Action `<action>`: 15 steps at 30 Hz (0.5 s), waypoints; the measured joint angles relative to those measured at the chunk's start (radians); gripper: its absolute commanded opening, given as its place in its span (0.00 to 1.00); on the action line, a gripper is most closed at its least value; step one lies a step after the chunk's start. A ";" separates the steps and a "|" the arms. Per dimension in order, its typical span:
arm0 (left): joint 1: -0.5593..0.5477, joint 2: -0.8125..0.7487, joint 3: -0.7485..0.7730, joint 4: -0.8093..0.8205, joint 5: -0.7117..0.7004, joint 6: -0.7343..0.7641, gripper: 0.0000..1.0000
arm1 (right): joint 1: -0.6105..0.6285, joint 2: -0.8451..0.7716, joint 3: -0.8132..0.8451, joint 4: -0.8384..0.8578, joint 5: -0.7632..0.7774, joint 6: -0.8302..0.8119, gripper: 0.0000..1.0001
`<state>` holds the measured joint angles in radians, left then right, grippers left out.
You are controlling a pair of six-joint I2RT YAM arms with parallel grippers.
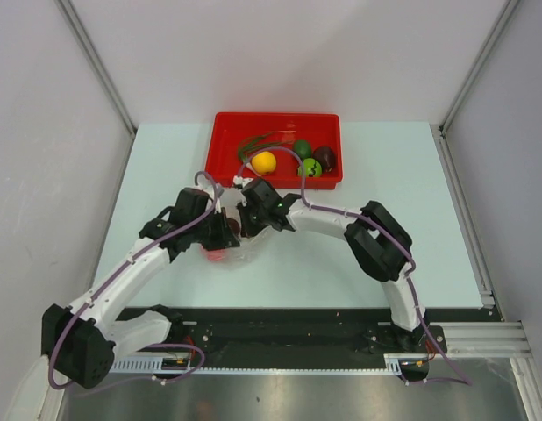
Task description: Open the zip-top bag and remove the fake food
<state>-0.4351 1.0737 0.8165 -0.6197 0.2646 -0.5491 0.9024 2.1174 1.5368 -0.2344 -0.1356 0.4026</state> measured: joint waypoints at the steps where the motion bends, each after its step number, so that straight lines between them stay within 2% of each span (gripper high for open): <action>1: 0.000 -0.004 -0.002 0.002 0.000 0.000 0.00 | 0.002 -0.018 -0.004 -0.017 0.000 -0.003 0.00; 6: 0.010 -0.023 -0.027 0.011 -0.001 -0.001 0.00 | 0.013 -0.130 -0.033 -0.071 -0.003 -0.011 0.00; 8: 0.013 -0.032 -0.042 0.015 0.001 -0.001 0.00 | 0.019 -0.158 -0.035 -0.078 -0.004 -0.011 0.06; 9: 0.014 -0.035 -0.047 0.017 0.002 -0.001 0.00 | 0.020 -0.165 -0.037 -0.074 -0.008 -0.011 0.14; 11: 0.015 -0.038 -0.052 0.018 0.011 -0.002 0.00 | 0.024 -0.167 -0.044 -0.062 -0.015 -0.007 0.25; 12: 0.015 -0.038 -0.052 0.019 0.018 -0.004 0.00 | 0.027 -0.166 -0.050 -0.053 -0.019 -0.005 0.34; 14: 0.017 -0.038 -0.052 0.028 0.045 -0.012 0.00 | 0.029 -0.163 -0.061 -0.039 -0.024 0.008 0.43; 15: 0.017 -0.038 -0.052 0.033 0.063 -0.017 0.00 | 0.029 -0.161 -0.064 -0.032 -0.020 0.016 0.51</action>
<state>-0.4183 1.0355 0.7643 -0.5869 0.3271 -0.5663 0.9318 1.9560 1.4723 -0.2661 -0.1558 0.4187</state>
